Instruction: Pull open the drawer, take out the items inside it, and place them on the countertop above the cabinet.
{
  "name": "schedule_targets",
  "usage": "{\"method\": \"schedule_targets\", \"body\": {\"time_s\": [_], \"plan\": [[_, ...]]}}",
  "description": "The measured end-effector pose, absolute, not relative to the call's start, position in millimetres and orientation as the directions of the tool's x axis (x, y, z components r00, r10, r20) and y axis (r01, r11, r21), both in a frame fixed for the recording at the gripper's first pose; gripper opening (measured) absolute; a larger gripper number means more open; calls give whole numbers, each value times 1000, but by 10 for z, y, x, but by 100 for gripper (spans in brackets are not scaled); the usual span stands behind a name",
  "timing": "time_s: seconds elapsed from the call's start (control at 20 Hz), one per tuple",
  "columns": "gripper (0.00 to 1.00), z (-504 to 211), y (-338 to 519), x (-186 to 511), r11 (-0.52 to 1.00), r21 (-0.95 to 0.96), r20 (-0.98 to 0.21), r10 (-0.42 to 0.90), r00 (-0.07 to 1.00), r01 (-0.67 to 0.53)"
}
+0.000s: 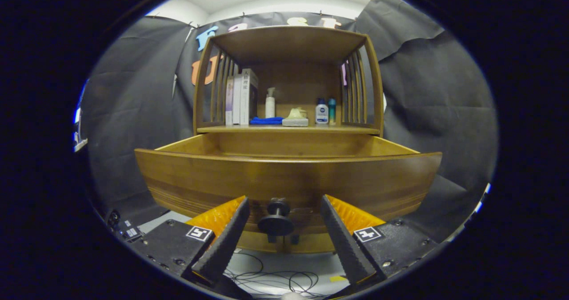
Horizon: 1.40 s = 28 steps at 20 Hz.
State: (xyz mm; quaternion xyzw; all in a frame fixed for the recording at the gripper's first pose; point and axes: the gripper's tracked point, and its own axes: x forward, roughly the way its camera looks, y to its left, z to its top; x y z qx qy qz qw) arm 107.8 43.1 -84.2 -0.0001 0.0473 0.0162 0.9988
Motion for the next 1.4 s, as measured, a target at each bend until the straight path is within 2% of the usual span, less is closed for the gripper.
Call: {"method": "schedule_targets", "body": {"time_s": [0.35,0.9,1.4], "plan": [[99,-885,382,1165,1000,8,-77,-11,997,11],[100,-873,390,1306,999,36,-67,5,998,-3],[100,-757,418,1832,999,40,-77,0,997,4]]}}
